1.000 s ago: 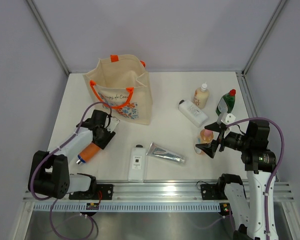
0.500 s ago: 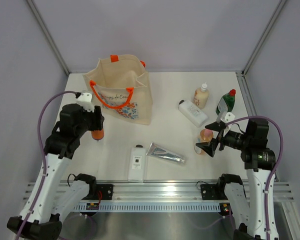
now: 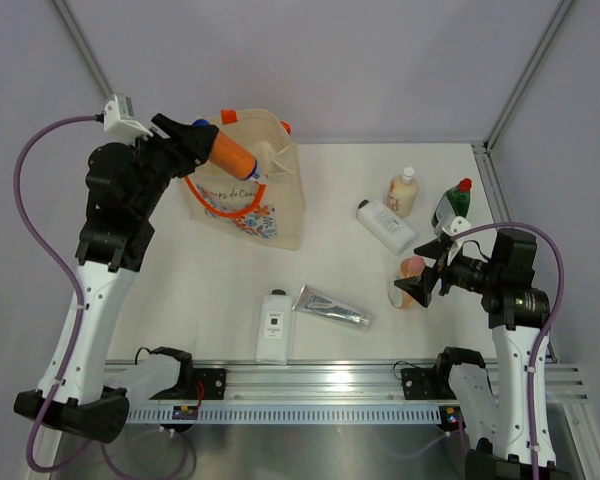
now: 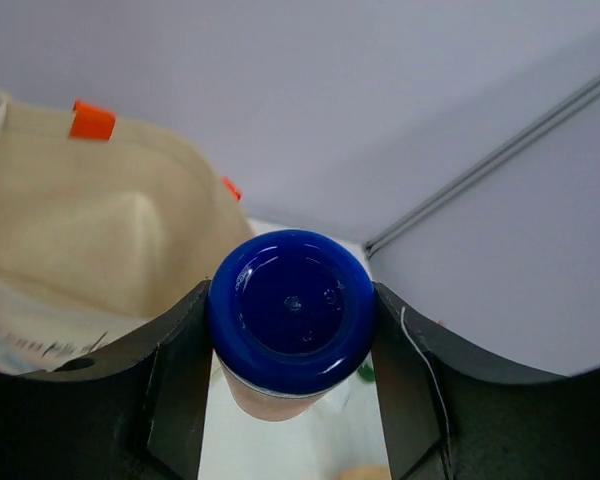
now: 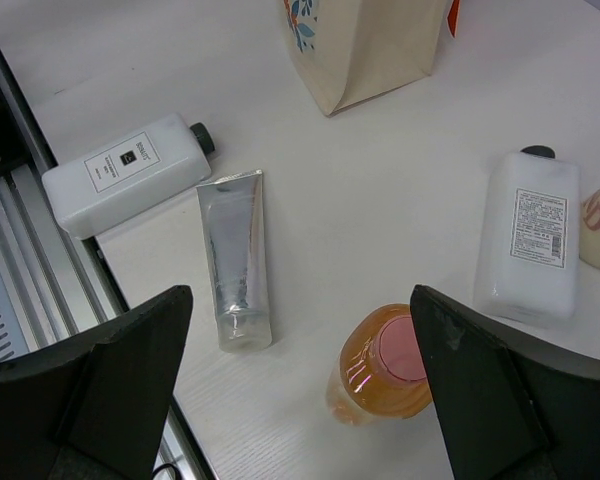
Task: Place the personal care products into the canvas bag
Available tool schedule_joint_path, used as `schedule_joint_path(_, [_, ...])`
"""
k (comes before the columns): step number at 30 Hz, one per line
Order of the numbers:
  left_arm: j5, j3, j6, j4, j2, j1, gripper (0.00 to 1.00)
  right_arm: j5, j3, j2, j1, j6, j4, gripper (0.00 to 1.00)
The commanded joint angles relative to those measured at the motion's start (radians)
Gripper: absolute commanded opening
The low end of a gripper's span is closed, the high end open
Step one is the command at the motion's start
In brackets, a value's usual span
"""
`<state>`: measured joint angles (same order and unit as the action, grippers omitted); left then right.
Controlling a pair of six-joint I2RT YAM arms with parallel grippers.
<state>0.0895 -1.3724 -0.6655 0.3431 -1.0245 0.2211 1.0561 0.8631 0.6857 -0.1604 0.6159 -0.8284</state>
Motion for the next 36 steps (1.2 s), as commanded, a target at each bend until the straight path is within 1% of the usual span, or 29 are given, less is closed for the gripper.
schedule_joint_path(1, [-0.132, -0.094, -0.155, -0.305, -0.089, -0.003, 0.00, -0.007, -0.003, 0.006, -0.011, 0.012, 0.032, 0.99])
schedule_joint_path(2, [-0.195, -0.143, -0.125, -0.312, -0.121, -0.003, 0.00, -0.010, -0.003, 0.006, -0.011, 0.012, 0.031, 0.99])
schedule_joint_path(3, [-0.214, -0.172, -0.108, -0.311, -0.197, -0.008, 0.00, -0.010, -0.004, 0.006, -0.011, 0.012, 0.031, 1.00])
schedule_joint_path(4, [-0.235, -0.201, -0.099, -0.302, -0.238, -0.018, 0.00, -0.013, -0.004, 0.003, -0.013, 0.012, 0.032, 0.99])
schedule_joint_path(5, [-0.220, -0.226, -0.112, -0.314, -0.277, -0.028, 0.00, -0.011, -0.006, 0.003, -0.014, 0.010, 0.032, 1.00])
schedule_joint_path(6, [-0.208, -0.275, -0.117, -0.311, -0.358, -0.035, 0.00, -0.011, -0.006, 0.003, -0.014, 0.010, 0.032, 0.99])
schedule_joint_path(9, [-0.169, -0.382, -0.117, -0.279, -0.475, -0.040, 0.00, -0.013, -0.007, 0.005, -0.014, 0.010, 0.034, 0.99])
schedule_joint_path(10, [-0.154, -0.399, -0.117, -0.279, -0.541, -0.040, 0.00, -0.013, -0.007, 0.006, -0.014, 0.010, 0.035, 1.00])
schedule_joint_path(12, [-0.162, -0.438, -0.092, -0.250, -0.588, -0.040, 0.00, -0.016, -0.007, 0.005, -0.014, 0.010, 0.035, 1.00])
schedule_joint_path(13, [-0.168, -0.436, -0.080, -0.234, -0.612, -0.040, 0.00, -0.018, -0.009, 0.003, -0.014, 0.010, 0.037, 1.00])
schedule_joint_path(15, [-0.175, -0.398, -0.057, -0.237, -0.612, -0.040, 0.00, -0.028, -0.010, 0.002, -0.016, 0.008, 0.041, 0.99])
schedule_joint_path(16, [-0.172, -0.334, -0.051, -0.243, -0.599, -0.040, 0.00, -0.031, -0.010, 0.002, -0.016, 0.005, 0.043, 0.99])
schedule_joint_path(19, [-0.134, -0.204, -0.045, -0.315, -0.583, -0.039, 0.00, -0.036, -0.013, 0.006, -0.016, 0.004, 0.049, 0.99])
schedule_joint_path(21, [-0.120, -0.171, -0.058, -0.334, -0.612, -0.037, 0.00, -0.038, -0.013, 0.014, -0.016, 0.002, 0.049, 1.00])
schedule_joint_path(22, [-0.105, -0.145, -0.078, -0.363, -0.626, -0.032, 0.02, -0.039, -0.015, 0.020, -0.016, 0.004, 0.048, 1.00])
schedule_joint_path(23, [-0.099, -0.134, -0.092, -0.375, -0.656, -0.031, 0.05, -0.042, -0.015, 0.021, -0.016, 0.004, 0.048, 0.99])
schedule_joint_path(24, [-0.100, -0.126, -0.106, -0.381, -0.672, -0.029, 0.11, -0.044, -0.015, 0.024, -0.016, 0.002, 0.049, 1.00])
schedule_joint_path(26, [-0.103, -0.111, -0.132, -0.409, -0.716, -0.019, 0.18, -0.051, -0.019, 0.026, -0.018, -0.002, 0.054, 0.99])
schedule_joint_path(27, [-0.108, -0.111, -0.141, -0.409, -0.729, -0.016, 0.25, -0.053, -0.019, 0.028, -0.018, -0.002, 0.057, 1.00])
schedule_joint_path(28, [-0.115, -0.108, -0.147, -0.424, -0.741, -0.008, 0.41, -0.056, -0.021, 0.028, -0.018, -0.004, 0.057, 0.99])
schedule_joint_path(30, [-0.120, -0.106, -0.144, -0.429, -0.764, 0.001, 0.57, -0.057, -0.024, 0.028, -0.018, -0.005, 0.061, 1.00])
schedule_joint_path(31, [-0.120, -0.105, -0.143, -0.432, -0.770, 0.003, 0.76, -0.059, -0.026, 0.029, -0.018, -0.007, 0.061, 0.99])
schedule_joint_path(32, [-0.120, -0.106, -0.141, -0.432, -0.775, 0.003, 0.86, -0.053, -0.026, 0.029, -0.018, -0.005, 0.060, 0.99])
schedule_joint_path(33, [-0.117, -0.111, -0.140, -0.429, -0.778, 0.003, 0.92, -0.048, -0.026, 0.031, -0.018, 0.001, 0.054, 0.99])
schedule_joint_path(34, [-0.114, -0.116, -0.131, -0.424, -0.779, 0.001, 0.96, -0.041, -0.024, 0.034, -0.016, 0.007, 0.048, 1.00])
schedule_joint_path(35, [-0.111, -0.120, -0.123, -0.420, -0.780, 0.000, 0.99, -0.016, -0.022, 0.034, -0.018, 0.016, 0.038, 0.99])
schedule_joint_path(36, [-0.106, -0.131, -0.112, -0.417, -0.776, 0.000, 0.99, -0.001, -0.021, 0.034, -0.018, 0.034, 0.023, 1.00])
